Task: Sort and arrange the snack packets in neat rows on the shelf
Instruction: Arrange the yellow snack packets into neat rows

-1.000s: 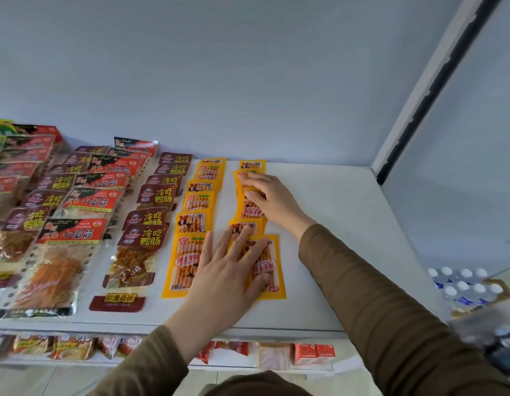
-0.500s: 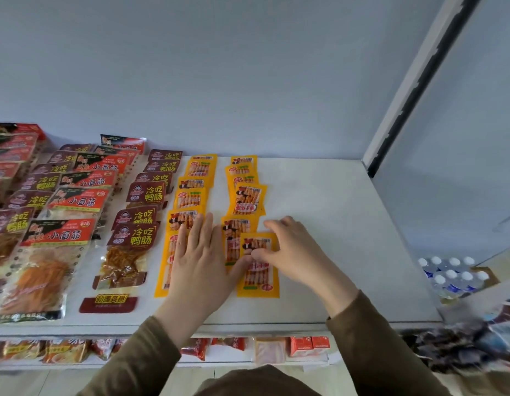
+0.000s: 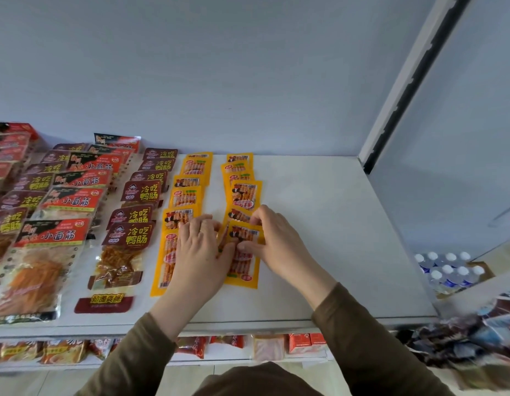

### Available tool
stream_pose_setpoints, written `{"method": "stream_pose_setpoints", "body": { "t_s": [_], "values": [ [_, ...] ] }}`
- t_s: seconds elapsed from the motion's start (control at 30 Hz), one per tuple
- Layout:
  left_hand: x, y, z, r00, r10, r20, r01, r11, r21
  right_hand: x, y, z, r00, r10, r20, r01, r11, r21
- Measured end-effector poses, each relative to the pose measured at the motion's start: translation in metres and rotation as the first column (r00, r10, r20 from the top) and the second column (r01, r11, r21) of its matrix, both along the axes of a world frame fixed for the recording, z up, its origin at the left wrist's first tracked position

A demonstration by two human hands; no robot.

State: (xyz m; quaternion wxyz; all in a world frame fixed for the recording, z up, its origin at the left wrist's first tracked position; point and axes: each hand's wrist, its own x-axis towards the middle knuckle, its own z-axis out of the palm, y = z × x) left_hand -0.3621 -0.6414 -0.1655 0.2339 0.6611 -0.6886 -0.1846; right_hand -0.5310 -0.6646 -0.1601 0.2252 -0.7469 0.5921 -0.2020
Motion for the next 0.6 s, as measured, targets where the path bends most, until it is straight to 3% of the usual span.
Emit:
{"method": "stream_pose_setpoints", "body": {
  "t_s": [0.1,0.2,0.3,0.37,0.4,0.47,0.53,0.6],
  "values": [
    [-0.002,0.005,0.004,0.997,-0.033,-0.073,0.032,0.999,-0.009,0.001,-0.001,-0.010,0.995,-0.060,0.077,0.064,0.997,-0.053],
    [-0.007,0.011,0.009,0.962,-0.023,-0.272,0.018,1.000,-0.020,0.001,0.000,-0.012,0.935,-0.162,0.315,0.173,0.985,-0.007],
    [-0.015,0.008,0.012,0.777,0.084,-0.624,-0.046,0.996,0.077,0.008,0.000,-0.009,0.730,-0.204,0.652,0.174,0.978,0.111],
    [-0.022,0.004,0.010,0.731,0.081,-0.677,-0.009,0.994,0.109,0.013,-0.006,-0.009,0.630,-0.219,0.745,0.168,0.975,0.145],
    [-0.023,0.003,0.008,0.813,0.042,-0.581,-0.004,0.998,0.066,0.015,-0.011,-0.010,0.625,-0.221,0.748,0.177,0.974,0.140],
    [-0.022,-0.002,-0.001,0.975,0.001,-0.222,-0.028,0.993,-0.118,0.018,-0.021,-0.014,0.680,-0.225,0.697,0.194,0.973,0.125],
    [-0.020,-0.007,-0.008,0.999,-0.025,0.027,0.031,0.971,-0.237,0.020,-0.026,-0.019,0.756,-0.219,0.617,0.193,0.975,0.110],
    [-0.022,-0.009,-0.008,0.988,-0.095,0.123,0.111,0.985,-0.130,0.019,-0.028,-0.022,0.842,-0.209,0.498,0.209,0.976,0.056]
  ]
}}
